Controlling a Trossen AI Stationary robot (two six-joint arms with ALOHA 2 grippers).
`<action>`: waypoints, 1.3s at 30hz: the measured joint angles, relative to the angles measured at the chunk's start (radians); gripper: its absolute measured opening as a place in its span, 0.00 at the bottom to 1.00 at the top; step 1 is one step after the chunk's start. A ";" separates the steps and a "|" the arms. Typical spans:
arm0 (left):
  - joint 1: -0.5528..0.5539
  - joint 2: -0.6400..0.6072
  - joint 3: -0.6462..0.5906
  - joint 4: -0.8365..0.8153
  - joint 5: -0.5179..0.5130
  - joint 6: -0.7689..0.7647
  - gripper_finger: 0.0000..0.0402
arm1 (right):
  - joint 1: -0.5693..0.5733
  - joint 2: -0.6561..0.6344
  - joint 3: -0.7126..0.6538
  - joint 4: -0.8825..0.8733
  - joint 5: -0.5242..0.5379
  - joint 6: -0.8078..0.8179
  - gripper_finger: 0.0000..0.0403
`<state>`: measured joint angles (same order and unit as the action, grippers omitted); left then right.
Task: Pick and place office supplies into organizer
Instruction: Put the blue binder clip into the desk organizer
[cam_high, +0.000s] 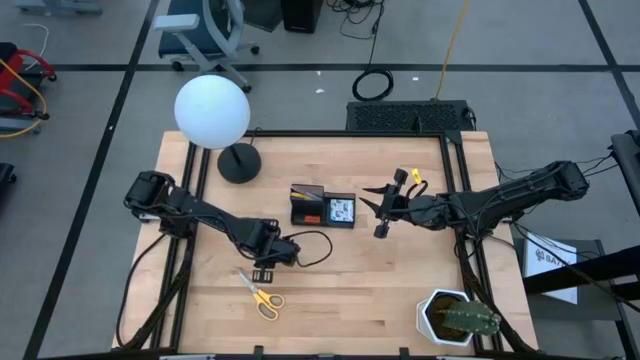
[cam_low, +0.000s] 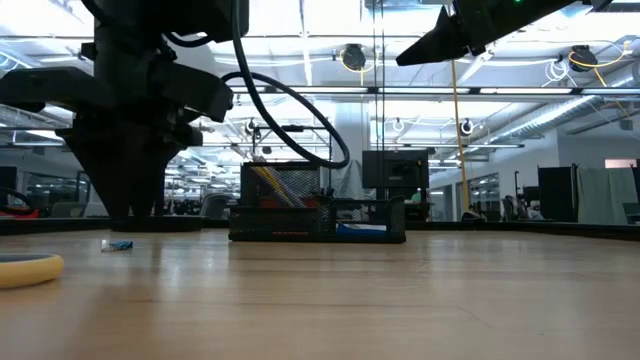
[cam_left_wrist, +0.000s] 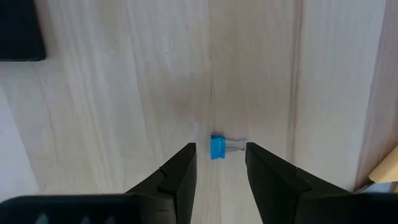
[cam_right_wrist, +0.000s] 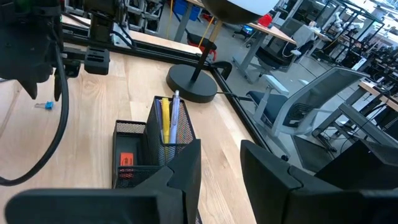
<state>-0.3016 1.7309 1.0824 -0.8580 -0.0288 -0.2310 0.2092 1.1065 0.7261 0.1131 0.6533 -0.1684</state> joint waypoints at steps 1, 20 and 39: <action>0.000 0.000 0.000 0.000 0.000 0.000 0.36 | 0.000 0.000 0.000 0.000 0.000 0.000 0.26; 0.000 0.000 -0.001 0.015 0.000 -0.008 0.36 | 0.000 0.000 0.000 0.000 0.000 0.000 0.26; 0.001 0.140 0.005 0.029 0.034 0.030 0.36 | 0.000 0.000 0.000 -0.008 0.000 0.006 0.26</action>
<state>-0.3004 1.8713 1.0874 -0.8291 0.0055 -0.2011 0.2093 1.1069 0.7258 0.1046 0.6529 -0.1627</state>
